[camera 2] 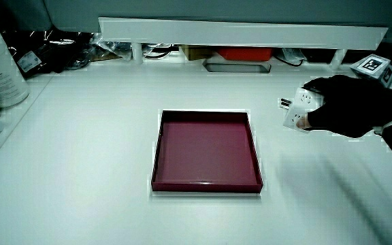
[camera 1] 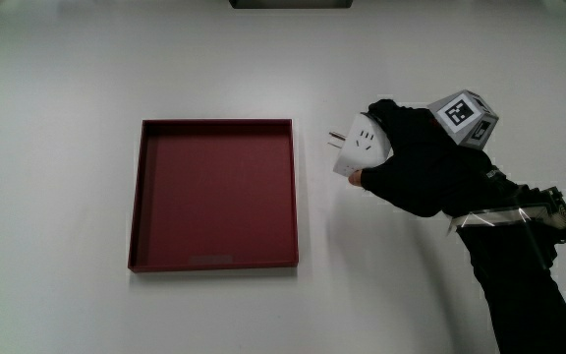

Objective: Place socket

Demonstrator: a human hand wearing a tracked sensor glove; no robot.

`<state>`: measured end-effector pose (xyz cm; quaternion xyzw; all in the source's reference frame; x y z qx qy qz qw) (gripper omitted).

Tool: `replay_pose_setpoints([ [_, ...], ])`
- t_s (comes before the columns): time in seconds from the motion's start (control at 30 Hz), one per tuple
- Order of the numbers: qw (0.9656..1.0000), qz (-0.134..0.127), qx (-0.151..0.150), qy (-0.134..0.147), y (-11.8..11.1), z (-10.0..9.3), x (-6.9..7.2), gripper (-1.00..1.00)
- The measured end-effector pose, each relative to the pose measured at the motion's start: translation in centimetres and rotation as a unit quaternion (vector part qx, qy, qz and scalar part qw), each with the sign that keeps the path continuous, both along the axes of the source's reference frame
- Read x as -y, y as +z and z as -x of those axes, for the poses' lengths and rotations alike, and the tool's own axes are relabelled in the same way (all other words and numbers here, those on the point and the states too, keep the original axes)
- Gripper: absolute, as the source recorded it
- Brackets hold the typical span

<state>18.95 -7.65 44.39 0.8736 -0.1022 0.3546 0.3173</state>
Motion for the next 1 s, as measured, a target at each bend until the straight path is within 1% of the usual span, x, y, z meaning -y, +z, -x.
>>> replay_pose_setpoints([
  [0.07, 0.9999, 0.003, -0.001, 0.012, 0.6, -0.6, 0.0, 0.00],
  [0.1, 0.9997, 0.011, -0.011, 0.017, 1.4, -1.1, 0.1, 0.00],
  [0.13, 0.9996, 0.012, -0.012, 0.022, 1.6, -1.3, 0.2, 0.00],
  [0.23, 0.9986, 0.030, -0.021, 0.038, 2.9, -2.2, 0.3, 0.00],
  [0.27, 0.9983, 0.031, -0.025, 0.042, 3.4, -2.5, 0.3, 0.00],
  [0.3, 0.9982, 0.034, -0.025, 0.043, 3.5, -2.7, 0.2, 0.00],
  [0.33, 0.9977, 0.035, -0.028, 0.051, 3.9, -2.9, 0.2, 0.00],
  [0.43, 0.9962, 0.050, -0.040, 0.058, 5.9, -3.4, -0.1, 0.00],
  [0.47, 0.9960, 0.052, -0.038, 0.062, 6.2, -3.4, -0.2, 0.00],
  [0.5, 0.9952, 0.055, -0.044, 0.067, 6.8, -3.7, -0.3, 0.00],
  [0.53, 0.9930, 0.096, -0.031, 0.062, 7.2, -3.7, -0.4, 0.00],
  [0.57, 0.9946, 0.062, -0.047, 0.069, 7.4, -3.7, -0.4, 0.00],
  [0.6, 0.9928, 0.097, -0.036, 0.059, 7.8, -3.8, -0.5, 0.00],
  [0.63, 0.9941, 0.066, -0.050, 0.070, 8.0, -3.8, -0.6, 0.00],
  [0.67, 0.9940, 0.067, -0.048, 0.072, 8.0, -3.8, -0.6, 0.00],
  [0.7, 0.9933, 0.073, -0.050, 0.074, 8.6, -4.0, -0.7, 0.00],
  [0.73, 0.9933, 0.072, -0.045, 0.079, 8.3, -3.8, -0.8, 0.00],
  [0.8, 0.9927, 0.078, -0.048, 0.079, 8.8, -3.9, -0.9, 0.00],
  [0.83, 0.9929, 0.075, -0.047, 0.079, 8.9, -3.9, -1.0, 0.00],
  [0.87, 0.9927, 0.081, -0.048, 0.075, 9.1, -3.9, -1.0, 0.00],
  [0.97, 0.9921, 0.077, -0.054, 0.083, 9.5, -4.0, -1.2, 0.00],
  [1.0, 0.9927, 0.077, -0.046, 0.080, 9.2, -3.9, -1.3, 0.00],
])
